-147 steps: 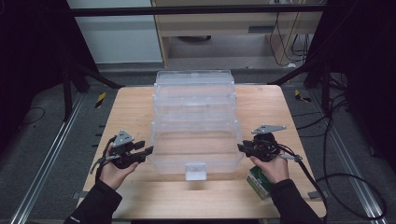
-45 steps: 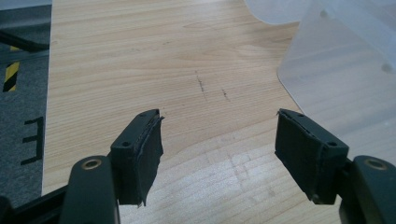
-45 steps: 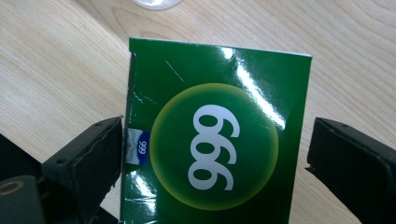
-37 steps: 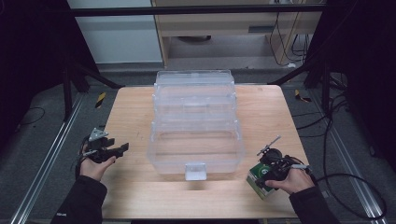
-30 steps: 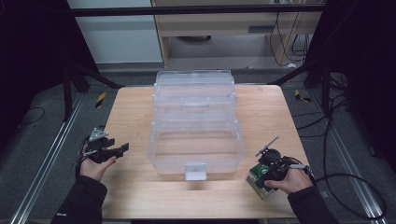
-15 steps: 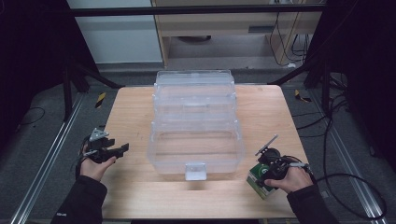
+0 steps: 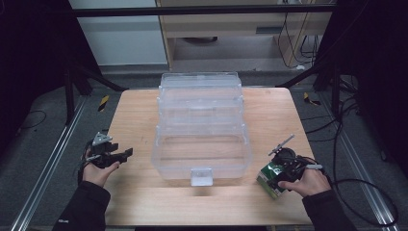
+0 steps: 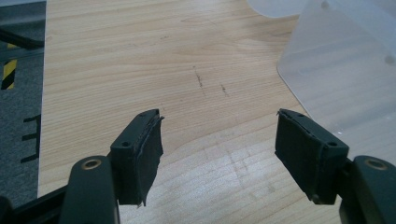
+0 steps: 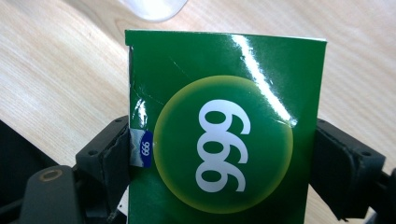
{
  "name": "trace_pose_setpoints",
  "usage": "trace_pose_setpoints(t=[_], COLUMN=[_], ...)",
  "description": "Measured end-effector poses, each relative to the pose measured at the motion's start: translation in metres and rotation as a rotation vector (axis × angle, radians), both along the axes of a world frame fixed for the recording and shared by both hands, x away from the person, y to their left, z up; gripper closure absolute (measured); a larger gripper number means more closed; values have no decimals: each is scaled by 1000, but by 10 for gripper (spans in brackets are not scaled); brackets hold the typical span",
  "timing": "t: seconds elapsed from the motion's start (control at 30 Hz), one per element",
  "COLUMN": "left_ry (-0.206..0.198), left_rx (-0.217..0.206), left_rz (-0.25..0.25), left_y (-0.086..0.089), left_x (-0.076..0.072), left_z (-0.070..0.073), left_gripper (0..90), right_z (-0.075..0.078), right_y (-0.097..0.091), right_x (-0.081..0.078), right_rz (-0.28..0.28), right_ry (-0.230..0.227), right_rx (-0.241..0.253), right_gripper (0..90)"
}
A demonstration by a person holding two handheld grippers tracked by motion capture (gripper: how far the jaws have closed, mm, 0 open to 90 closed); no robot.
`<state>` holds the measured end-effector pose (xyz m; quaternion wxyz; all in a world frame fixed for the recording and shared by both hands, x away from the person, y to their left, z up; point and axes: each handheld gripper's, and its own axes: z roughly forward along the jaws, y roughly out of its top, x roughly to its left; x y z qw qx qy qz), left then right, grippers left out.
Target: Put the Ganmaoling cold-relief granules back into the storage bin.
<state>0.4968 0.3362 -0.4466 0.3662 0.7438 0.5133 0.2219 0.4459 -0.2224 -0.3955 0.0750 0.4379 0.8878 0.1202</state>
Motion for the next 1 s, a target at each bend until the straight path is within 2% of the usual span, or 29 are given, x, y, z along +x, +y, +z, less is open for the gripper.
trace_pose_setpoints(t=[0.43,0.67,1.0], left_ry=[8,11,15], left_rx=[5,5,8], left_rz=[-4,-5,-7], left_y=[-1,-1,-2], left_x=[1,1,1], left_z=[-2,-2,-3], left_gripper=[309,309,308], right_z=[38,61,94], right_y=[-5,-6,-4], right_x=[7,13,27], right_rz=[-5,-21,4], right_ry=[-129,-174,-230], right_rx=[34,43,63], right_gripper=[174,174,175])
